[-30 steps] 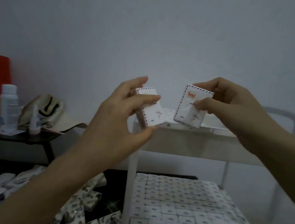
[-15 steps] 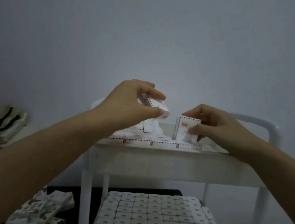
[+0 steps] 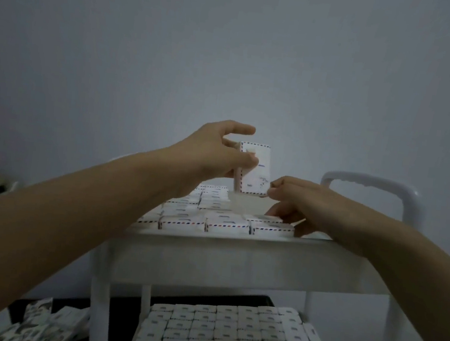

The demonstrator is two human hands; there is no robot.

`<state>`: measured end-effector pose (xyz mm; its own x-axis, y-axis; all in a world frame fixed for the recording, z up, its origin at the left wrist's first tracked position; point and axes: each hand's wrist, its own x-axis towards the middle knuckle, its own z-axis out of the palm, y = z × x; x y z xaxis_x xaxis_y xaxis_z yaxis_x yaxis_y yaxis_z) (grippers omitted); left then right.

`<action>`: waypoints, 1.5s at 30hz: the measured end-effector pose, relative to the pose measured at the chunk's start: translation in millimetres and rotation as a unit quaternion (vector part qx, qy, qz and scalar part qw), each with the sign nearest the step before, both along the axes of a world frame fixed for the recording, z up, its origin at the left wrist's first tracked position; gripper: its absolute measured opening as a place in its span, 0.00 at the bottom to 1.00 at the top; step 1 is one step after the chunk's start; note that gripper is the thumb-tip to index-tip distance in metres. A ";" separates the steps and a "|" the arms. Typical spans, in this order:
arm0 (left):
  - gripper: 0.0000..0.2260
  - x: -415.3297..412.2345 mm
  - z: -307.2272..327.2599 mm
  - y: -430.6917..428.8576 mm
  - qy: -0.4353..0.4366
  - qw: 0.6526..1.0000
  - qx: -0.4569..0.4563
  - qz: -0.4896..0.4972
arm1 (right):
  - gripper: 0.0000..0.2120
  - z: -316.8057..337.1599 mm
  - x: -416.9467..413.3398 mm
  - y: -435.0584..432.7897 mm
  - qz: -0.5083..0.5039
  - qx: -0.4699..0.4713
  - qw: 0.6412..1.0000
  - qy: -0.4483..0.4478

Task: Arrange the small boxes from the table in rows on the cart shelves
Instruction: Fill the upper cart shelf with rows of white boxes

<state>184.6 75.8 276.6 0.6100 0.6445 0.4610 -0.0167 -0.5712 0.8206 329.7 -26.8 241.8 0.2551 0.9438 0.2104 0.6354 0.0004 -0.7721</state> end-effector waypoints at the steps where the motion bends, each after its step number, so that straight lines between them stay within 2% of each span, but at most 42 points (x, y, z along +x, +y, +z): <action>1: 0.20 1.8 0.3 0.7 0.007 1.000 -0.012 -0.003 | 0.09 0.4 0.0 0.7 -0.003 -0.011 1.000 -0.005; 4: 0.17 6.7 -1.3 2.6 0.038 0.999 -0.014 -0.013 | 0.12 0.5 1.3 3.3 -0.012 -0.012 1.000 -0.003; 8: 0.18 13.2 -4.9 1.6 0.096 0.994 0.009 -0.053 | 0.17 -0.8 4.1 5.6 -0.045 0.006 0.999 0.029; 12: 0.18 12.4 -5.1 2.3 0.151 0.983 0.043 -0.090 | 0.15 -1.1 3.9 4.7 -0.051 -0.001 0.998 0.032; 16: 0.18 7.1 -6.8 6.5 0.249 0.960 0.077 -0.108 | 0.14 -0.7 1.1 2.5 -0.058 -0.017 0.998 0.024; 23: 0.18 7.2 -8.9 17.9 0.245 0.958 0.132 -0.064 | 0.12 -0.8 -1.4 2.9 -0.065 -0.044 0.996 -0.032; 26: 0.18 8.0 -15.6 19.7 0.248 0.956 0.147 -0.056 | 0.14 -1.2 -1.9 4.4 -0.059 -0.036 0.997 -0.039; 29: 0.09 8.6 -18.9 17.6 0.264 0.947 0.173 -0.054 | 0.16 -1.8 -3.0 4.7 -0.060 0.013 0.998 -0.003; 31: 0.13 7.5 -20.2 13.3 0.282 0.940 0.185 -0.047 | 0.15 -4.3 -2.5 4.6 -0.059 0.067 0.996 0.004; 33: 0.16 4.7 -19.6 10.8 0.277 0.938 0.202 -0.041 | 0.14 -8.4 0.2 4.0 -0.086 0.152 0.983 -0.057; 36: 0.18 -7.0 -15.7 4.8 0.283 0.923 0.259 -0.018 | 0.11 -16.3 -8.6 -2.0 -0.146 0.309 0.924 -0.172; 38: 0.15 -21.4 -14.2 -0.1 0.250 0.916 0.313 0.009 | 0.09 -23.7 -26.7 -8.7 -0.124 0.403 0.887 -0.187; 41: 0.09 -64.6 -23.8 -17.0 0.092 0.920 0.375 0.060 | 0.10 -37.1 -69.2 -20.1 -0.039 0.474 0.851 -0.224; 43: 0.09 -105.3 -40.4 -29.6 -0.011 0.916 0.393 0.073 | 0.10 -48.8 -102.2 -23.3 0.022 0.490 0.839 -0.237; 45: 0.08 -148.1 -65.4 -34.7 -0.066 0.917 0.386 0.079 | 0.10 -63.8 -134.4 -18.7 0.083 0.478 0.843 -0.232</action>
